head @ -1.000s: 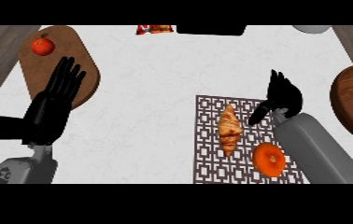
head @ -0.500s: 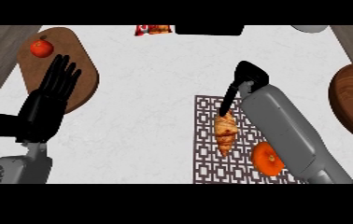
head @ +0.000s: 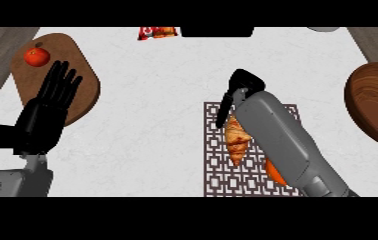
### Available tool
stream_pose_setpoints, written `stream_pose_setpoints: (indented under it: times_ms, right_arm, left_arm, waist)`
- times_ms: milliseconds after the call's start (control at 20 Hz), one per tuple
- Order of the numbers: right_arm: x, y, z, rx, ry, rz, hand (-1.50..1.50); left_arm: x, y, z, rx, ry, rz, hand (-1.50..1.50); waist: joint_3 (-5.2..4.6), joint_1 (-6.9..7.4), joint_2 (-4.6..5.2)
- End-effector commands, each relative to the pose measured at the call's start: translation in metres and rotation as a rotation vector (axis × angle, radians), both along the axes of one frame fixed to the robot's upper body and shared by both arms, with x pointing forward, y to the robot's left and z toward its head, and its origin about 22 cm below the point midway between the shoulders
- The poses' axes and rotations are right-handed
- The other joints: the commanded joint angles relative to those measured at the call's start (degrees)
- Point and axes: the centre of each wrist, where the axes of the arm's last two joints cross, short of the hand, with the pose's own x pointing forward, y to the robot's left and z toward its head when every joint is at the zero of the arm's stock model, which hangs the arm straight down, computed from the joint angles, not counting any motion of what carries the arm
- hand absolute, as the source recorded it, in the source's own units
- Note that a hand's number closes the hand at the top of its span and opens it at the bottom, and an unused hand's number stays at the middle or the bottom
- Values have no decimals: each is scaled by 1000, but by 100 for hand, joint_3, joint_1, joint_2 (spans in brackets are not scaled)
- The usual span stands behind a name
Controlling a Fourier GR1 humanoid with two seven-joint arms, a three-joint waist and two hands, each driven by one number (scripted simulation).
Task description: Pick the croissant from the placemat and place it in the bowl
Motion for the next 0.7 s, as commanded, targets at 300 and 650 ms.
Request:
stream_pose_setpoints:
  times_ms: [300, 650]
  right_arm:
    - [-20, 25, 2, -218, 15, -81, -150]
    - [-41, 13, -30, -240, -17, -57, -150]
  left_arm:
    - [-7, 9, -8, 13, 8, 11, 0]
    - [1, 13, 18, 8, -6, 0, 0]
  waist:
    - [6, -80, -11]
    - [12, -29, 22]
